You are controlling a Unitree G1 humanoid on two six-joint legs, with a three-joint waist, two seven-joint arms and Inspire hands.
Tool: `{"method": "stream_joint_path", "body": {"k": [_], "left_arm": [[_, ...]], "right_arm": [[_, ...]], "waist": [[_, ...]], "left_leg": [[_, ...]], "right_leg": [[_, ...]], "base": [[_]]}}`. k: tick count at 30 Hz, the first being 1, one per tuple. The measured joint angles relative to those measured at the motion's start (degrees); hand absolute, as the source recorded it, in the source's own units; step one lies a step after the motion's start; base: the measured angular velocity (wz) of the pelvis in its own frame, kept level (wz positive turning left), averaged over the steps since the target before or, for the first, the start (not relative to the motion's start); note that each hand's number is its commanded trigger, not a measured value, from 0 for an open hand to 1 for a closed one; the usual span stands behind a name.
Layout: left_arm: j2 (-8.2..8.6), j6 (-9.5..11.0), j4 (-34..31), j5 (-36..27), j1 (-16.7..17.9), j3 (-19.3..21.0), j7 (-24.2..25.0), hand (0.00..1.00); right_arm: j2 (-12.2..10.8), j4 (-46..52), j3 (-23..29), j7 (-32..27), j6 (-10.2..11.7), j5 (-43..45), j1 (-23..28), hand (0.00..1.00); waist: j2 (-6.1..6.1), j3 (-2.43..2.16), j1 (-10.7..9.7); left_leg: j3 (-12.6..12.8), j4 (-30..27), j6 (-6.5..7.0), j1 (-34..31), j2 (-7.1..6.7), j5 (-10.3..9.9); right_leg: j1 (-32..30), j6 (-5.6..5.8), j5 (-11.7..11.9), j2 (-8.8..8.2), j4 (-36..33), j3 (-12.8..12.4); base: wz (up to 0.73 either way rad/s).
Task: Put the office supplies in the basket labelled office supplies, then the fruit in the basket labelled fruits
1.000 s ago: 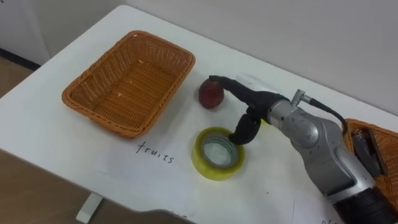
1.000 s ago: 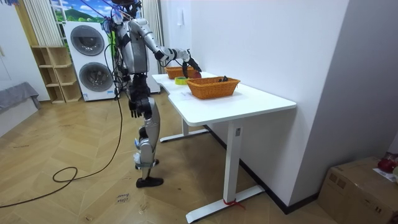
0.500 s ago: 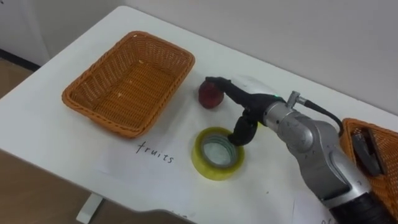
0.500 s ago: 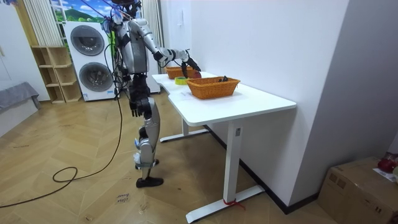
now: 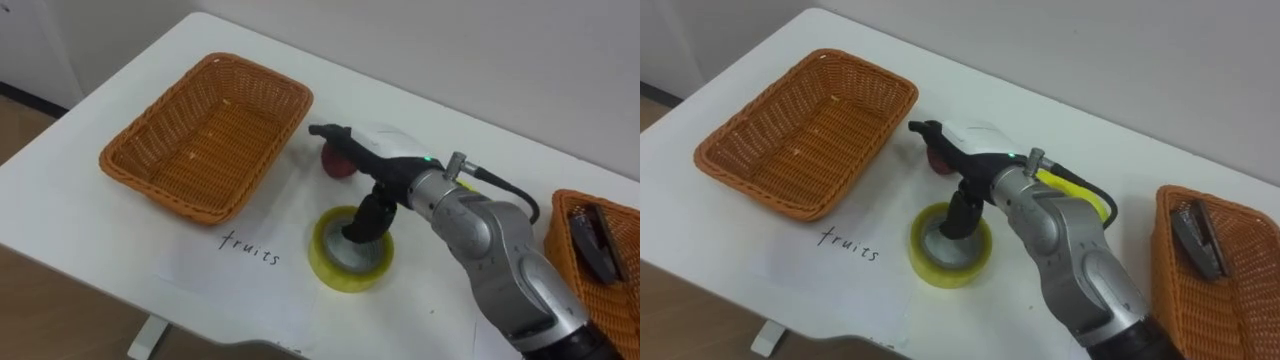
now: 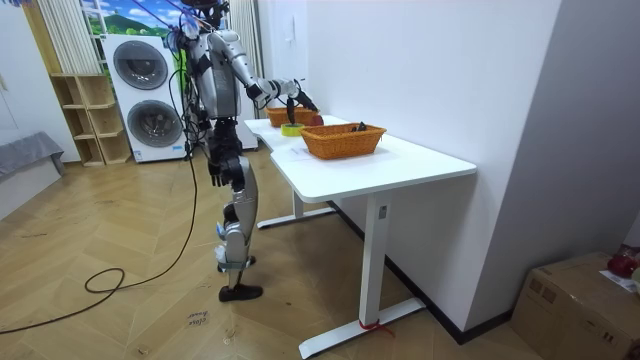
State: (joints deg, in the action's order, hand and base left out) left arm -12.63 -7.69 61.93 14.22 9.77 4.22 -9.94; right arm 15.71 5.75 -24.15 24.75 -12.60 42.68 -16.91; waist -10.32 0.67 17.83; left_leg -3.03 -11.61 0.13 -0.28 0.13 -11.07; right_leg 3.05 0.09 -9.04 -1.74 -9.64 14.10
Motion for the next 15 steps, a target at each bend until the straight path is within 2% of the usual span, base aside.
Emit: {"method": "stream_joint_path", "body": {"k": [6,9,15], "left_arm": [[0.00,0.0,0.0,0.0,0.0,0.0,-0.9,0.00],[0.00,0.0,0.0,0.0,-0.1,0.0,-1.1,0.00],[-0.01,0.0,0.0,0.0,-0.1,0.0,-1.1,0.00]], "right_arm": [[0.1,0.6,0.0,0.2,-0.2,0.2,0.0,0.00],[0.1,3.1,0.0,1.8,-1.2,0.6,0.0,0.00],[0.1,4.2,0.0,4.2,-1.4,0.7,0.0,0.00]], "waist": [[-0.08,-0.05,-0.2],[-0.20,-0.11,-0.3],[-0.46,-0.06,-0.3]], "left_leg": [[0.0,0.3,-0.01,-0.2,0.03,0.0],[-0.1,0.3,-0.01,-0.3,0.02,0.0],[-0.2,0.3,-0.01,-0.3,0.01,0.0]], "right_leg": [[0.0,0.00,0.0,0.02,0.0,0.0],[-0.1,0.00,0.0,0.02,0.0,0.1],[0.0,0.00,0.0,0.01,0.0,0.1]], "base": [[0.00],[0.00],[0.00]]}}
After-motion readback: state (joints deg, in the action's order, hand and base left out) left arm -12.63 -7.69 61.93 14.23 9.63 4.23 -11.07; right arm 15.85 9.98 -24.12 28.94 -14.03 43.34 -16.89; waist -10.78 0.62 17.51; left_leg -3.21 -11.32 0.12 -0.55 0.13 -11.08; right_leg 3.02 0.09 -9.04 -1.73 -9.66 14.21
